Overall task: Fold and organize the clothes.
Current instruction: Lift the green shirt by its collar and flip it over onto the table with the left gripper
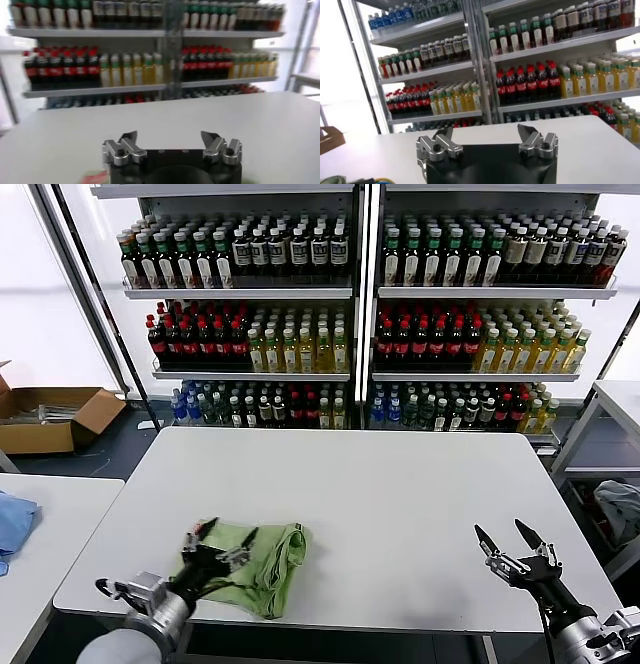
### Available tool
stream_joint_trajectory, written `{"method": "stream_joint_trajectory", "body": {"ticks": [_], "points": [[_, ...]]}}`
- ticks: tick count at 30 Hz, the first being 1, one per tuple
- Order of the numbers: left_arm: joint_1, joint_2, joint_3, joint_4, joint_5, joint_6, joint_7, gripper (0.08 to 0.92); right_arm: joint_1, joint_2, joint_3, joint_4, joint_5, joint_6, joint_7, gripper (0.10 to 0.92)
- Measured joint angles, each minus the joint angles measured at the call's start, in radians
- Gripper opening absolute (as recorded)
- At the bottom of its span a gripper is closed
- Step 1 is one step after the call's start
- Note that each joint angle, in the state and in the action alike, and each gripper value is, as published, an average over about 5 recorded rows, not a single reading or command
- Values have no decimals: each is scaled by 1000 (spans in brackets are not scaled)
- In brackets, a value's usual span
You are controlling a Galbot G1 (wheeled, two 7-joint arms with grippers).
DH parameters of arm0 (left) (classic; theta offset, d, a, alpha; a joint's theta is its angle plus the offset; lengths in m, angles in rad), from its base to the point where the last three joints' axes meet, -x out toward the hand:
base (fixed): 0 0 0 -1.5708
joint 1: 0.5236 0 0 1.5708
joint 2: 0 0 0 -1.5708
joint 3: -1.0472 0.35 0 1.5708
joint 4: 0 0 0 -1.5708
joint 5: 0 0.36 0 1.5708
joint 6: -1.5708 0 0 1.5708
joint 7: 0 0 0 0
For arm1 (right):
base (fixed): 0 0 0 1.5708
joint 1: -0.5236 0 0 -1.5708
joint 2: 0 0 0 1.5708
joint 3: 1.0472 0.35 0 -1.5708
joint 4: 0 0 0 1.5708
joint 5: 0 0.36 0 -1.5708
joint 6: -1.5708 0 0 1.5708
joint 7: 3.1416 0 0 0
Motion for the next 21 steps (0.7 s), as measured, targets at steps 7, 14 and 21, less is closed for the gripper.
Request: {"method": "stream_joint_trajectory", "body": {"ticks": [7, 14, 21], "points": [[-34, 5, -63, 133, -57, 21, -5, 823, -11, -3, 2, 12, -2, -2, 0, 823], [-44, -2, -69, 209, -114, 50, -7, 823, -15, 0, 8, 14, -5, -2, 0, 823], [-72, -16, -52, 273, -170, 78, -2, 823, -2, 2, -2, 19, -8, -8, 5, 823]]}}
